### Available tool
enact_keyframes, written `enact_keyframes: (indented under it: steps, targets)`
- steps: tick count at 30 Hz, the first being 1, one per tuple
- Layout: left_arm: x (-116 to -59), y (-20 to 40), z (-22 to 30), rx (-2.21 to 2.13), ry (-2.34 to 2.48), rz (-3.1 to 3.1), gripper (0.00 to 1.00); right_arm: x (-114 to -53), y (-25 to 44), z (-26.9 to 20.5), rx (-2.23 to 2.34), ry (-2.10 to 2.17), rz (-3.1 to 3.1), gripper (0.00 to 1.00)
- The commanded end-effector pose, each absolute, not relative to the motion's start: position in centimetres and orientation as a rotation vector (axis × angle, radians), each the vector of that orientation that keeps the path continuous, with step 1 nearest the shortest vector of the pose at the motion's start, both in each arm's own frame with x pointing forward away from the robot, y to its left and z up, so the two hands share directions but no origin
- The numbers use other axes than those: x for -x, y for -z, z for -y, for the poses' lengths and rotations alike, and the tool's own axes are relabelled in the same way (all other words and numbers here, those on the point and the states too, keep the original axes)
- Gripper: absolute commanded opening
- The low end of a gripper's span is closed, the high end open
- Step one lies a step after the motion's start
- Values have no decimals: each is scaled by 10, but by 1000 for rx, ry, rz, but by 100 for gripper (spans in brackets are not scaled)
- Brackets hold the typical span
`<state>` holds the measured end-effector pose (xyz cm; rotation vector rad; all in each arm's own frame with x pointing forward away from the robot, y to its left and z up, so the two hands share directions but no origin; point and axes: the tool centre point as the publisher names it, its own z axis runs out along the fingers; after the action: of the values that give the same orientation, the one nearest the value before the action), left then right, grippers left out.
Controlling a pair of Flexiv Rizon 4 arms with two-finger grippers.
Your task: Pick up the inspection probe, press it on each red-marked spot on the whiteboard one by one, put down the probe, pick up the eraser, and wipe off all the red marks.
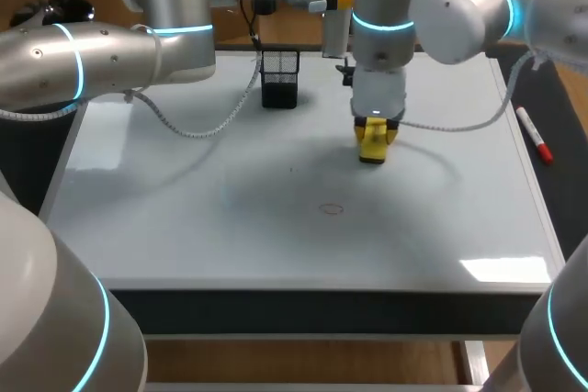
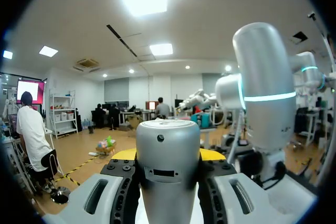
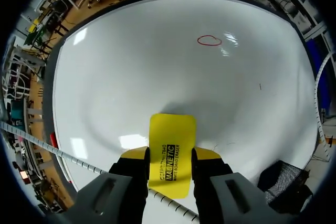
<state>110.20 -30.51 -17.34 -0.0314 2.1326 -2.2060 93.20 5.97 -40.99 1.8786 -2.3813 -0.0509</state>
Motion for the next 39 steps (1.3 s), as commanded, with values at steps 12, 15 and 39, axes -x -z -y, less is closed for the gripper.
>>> enact_keyframes:
  steps: [12, 15, 39]
  targets:
    - [-1103, 172, 305, 31, 2206, -2135, 0, -911, 372, 14, -1708, -54, 2521, 0]
    - [-1103, 172, 305, 31, 2206, -2135, 0, -906, 367, 28, -1662, -69, 2556, 0]
    - [-1103, 172, 305, 31, 2206, -2135, 0, -876, 369, 81, -1488, -5, 2724, 0]
